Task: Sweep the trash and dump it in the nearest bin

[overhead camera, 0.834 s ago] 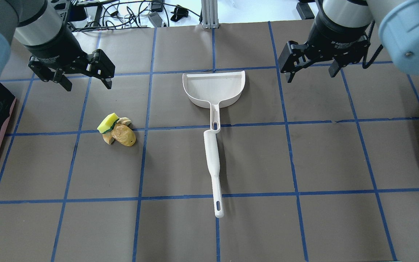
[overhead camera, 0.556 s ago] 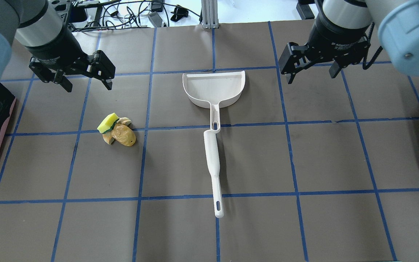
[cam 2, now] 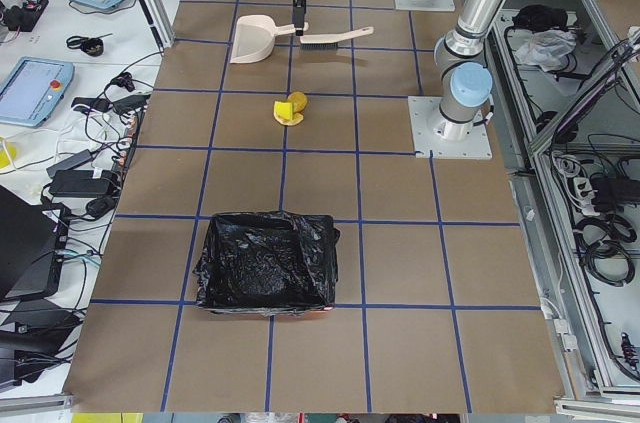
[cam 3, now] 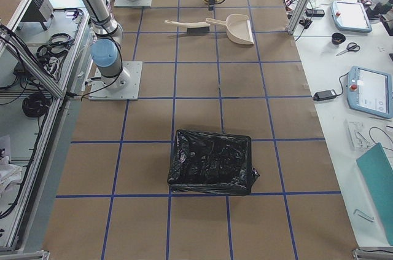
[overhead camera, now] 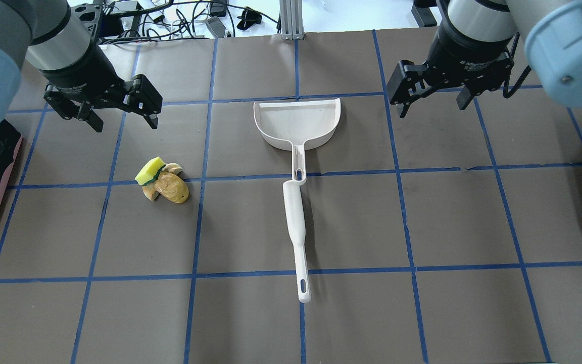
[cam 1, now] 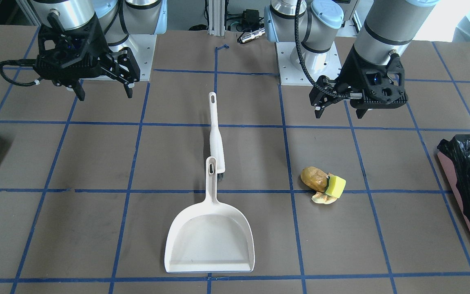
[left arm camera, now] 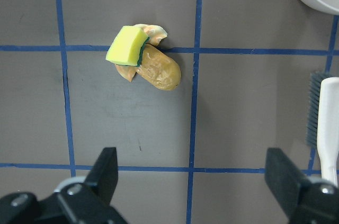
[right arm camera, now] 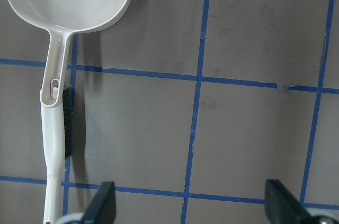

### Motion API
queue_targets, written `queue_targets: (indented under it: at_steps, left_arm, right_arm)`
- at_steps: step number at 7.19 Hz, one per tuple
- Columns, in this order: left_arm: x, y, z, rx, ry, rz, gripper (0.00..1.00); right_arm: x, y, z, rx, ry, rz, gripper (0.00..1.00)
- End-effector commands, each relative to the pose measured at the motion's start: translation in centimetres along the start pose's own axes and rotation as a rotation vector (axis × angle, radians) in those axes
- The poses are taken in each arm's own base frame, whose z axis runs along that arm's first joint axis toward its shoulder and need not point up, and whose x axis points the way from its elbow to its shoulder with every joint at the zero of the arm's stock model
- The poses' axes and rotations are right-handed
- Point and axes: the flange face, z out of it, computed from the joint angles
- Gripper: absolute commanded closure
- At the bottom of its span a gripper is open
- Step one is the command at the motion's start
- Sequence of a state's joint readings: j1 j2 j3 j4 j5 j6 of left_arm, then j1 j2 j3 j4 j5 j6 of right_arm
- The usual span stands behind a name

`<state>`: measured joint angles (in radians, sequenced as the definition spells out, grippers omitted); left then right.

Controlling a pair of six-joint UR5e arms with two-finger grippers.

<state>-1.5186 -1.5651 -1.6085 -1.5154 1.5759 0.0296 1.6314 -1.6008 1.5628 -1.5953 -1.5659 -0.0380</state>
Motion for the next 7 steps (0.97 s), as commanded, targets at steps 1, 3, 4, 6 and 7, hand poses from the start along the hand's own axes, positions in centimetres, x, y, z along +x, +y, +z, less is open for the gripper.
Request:
queue_targets:
  at_steps: [1,3,4,6,7]
  left_arm:
    - [-0.01,0.02,0.01,0.0,-0.001,0.001,0.0]
    - [-0.03,0.02,0.01,0.0,-0.003,0.001,0.0]
    - [-0.03,0.02,0.01,0.0,-0.003,0.001,0.0]
    - [-0.07,0.02,0.01,-0.001,-0.007,0.001,0.0]
    - [-0.1,0.03,0.01,-0.001,-0.01,0.001,0.0]
  right_arm:
    - [-0.08,-0.16,0.29,-0.006,-0.006,0.002,0.0]
    - [-0.11,-0.01,0.08,-0.003,-0.007,0.001,0.0]
    - [-0.12,-0.07,0.38,-0.009,-0.009,0.001,0.0]
    - [-0.14,0.17,0.24,-0.007,-0.011,-0.001,0.0]
    - [-0.13,0.28,0.58,-0.024,-0.01,-0.001,0.0]
